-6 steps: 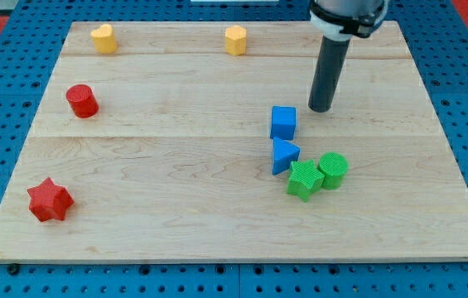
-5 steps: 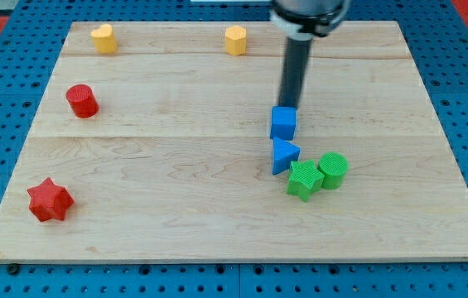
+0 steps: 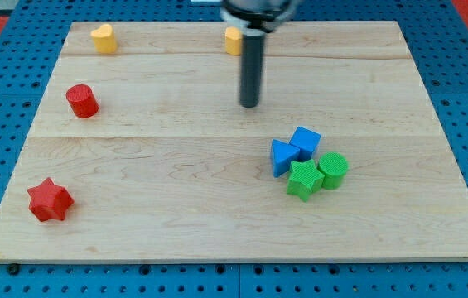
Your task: Place the red circle to the left of the blue triangle
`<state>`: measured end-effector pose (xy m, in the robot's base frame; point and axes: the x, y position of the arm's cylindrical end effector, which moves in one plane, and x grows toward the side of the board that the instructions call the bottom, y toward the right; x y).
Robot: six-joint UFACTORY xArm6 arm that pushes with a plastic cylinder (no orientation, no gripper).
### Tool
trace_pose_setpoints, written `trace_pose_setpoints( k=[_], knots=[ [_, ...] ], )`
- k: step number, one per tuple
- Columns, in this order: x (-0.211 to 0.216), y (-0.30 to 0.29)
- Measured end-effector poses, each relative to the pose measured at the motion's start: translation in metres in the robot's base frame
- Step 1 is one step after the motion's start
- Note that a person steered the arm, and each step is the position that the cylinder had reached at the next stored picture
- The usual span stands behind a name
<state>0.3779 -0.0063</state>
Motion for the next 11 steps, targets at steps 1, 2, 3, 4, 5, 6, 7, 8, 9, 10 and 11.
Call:
trace_pose_setpoints(
  k=[1,2,3,4,5,6,7,8,9,10,11],
  knots=[
    [-0.006,-0.084],
    [-0.04,-0.117],
    [-0.041,-0.129],
    [-0.063,-0.134],
    [-0.062,-0.2],
    [-0.052,-0.261],
    [-0.006,-0.264],
    [0.019,-0.246],
    [-0.011,-0.242],
    [-0.01,-0.213],
    [0.005,-0.146]
  ],
)
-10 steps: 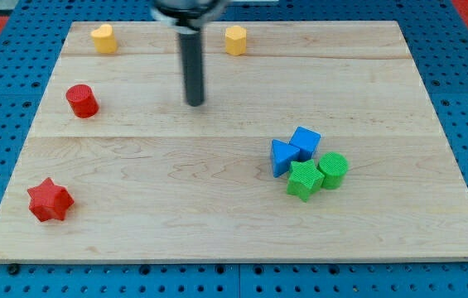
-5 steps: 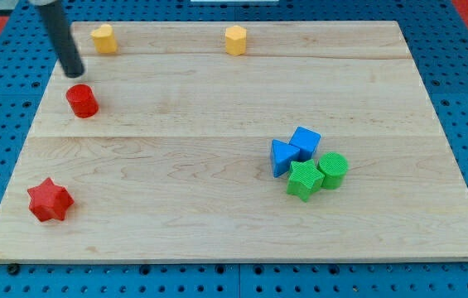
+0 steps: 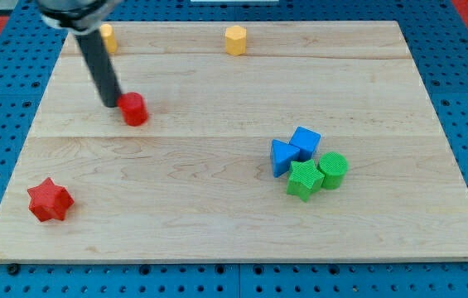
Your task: Place the red circle to the left of the blue triangle
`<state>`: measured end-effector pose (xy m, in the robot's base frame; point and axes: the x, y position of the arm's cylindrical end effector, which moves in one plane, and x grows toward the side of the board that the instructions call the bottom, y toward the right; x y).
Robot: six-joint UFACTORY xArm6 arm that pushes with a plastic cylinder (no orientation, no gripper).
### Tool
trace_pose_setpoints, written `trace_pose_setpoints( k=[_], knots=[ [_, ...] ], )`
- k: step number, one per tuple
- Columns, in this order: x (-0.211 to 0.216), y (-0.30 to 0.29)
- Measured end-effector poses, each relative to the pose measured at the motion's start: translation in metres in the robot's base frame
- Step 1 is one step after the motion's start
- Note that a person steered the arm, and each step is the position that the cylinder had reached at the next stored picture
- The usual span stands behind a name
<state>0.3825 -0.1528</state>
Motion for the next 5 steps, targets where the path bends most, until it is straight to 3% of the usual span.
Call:
trace_pose_setpoints(
  k=[1,4,5],
  knots=[
    [0.002,0.04],
    [0.037,0.021],
    [0.054,0.061]
  ],
)
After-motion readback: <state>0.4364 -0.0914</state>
